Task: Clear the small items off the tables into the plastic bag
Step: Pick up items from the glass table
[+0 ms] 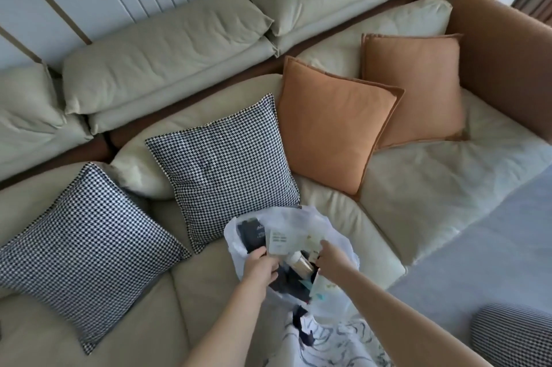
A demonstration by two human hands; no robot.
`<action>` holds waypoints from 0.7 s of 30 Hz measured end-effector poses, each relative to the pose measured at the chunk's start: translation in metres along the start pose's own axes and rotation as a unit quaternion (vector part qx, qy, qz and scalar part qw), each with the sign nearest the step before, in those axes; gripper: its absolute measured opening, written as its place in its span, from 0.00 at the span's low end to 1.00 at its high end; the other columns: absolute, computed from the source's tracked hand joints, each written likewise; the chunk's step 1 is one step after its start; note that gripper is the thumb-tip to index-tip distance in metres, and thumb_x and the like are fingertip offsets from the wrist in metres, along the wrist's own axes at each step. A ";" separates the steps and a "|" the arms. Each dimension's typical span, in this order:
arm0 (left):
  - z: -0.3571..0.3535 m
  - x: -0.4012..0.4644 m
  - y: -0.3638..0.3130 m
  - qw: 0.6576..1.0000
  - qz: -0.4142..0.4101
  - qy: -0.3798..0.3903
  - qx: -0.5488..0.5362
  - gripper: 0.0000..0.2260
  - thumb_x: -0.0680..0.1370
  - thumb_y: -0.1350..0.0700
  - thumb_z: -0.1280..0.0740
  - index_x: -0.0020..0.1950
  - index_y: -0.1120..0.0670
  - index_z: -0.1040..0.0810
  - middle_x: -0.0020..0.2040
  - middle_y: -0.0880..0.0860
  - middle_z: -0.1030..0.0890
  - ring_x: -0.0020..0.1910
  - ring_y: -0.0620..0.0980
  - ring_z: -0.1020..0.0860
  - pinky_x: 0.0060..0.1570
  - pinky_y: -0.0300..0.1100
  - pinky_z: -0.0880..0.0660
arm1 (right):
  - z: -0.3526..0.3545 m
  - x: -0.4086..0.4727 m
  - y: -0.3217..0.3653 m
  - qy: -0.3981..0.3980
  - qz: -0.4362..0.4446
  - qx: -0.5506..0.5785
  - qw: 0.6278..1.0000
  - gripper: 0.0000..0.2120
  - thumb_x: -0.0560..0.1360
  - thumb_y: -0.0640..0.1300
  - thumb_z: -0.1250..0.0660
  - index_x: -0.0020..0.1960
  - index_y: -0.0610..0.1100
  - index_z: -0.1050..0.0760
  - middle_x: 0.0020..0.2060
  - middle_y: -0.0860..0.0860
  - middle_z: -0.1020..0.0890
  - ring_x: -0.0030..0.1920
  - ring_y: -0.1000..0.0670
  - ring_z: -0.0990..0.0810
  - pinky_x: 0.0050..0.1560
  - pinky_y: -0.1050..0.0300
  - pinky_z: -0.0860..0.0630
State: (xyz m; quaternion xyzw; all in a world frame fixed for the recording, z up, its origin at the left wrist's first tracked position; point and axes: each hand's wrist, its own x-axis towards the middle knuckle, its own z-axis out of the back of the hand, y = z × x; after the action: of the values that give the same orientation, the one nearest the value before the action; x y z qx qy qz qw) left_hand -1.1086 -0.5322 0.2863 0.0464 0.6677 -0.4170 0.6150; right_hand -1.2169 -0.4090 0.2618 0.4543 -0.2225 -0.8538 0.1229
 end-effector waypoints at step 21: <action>0.064 -0.022 -0.002 0.870 -0.196 -0.319 0.320 0.30 0.70 0.52 0.26 0.69 0.57 0.32 0.64 0.61 0.29 0.61 0.60 0.28 0.55 0.53 0.26 | 0.012 -0.046 -0.029 -0.108 -0.158 0.112 0.975 0.26 0.74 0.40 0.37 0.69 0.39 0.41 0.40 0.48 0.24 0.35 0.51 0.24 0.30 0.59 0.32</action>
State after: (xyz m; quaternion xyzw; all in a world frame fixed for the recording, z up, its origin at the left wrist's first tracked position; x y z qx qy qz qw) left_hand -1.0543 -0.5624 0.3128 -0.0269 0.2606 -0.7117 0.6518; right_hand -1.2011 -0.3613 0.2861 0.3999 -0.2545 -0.8759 -0.0899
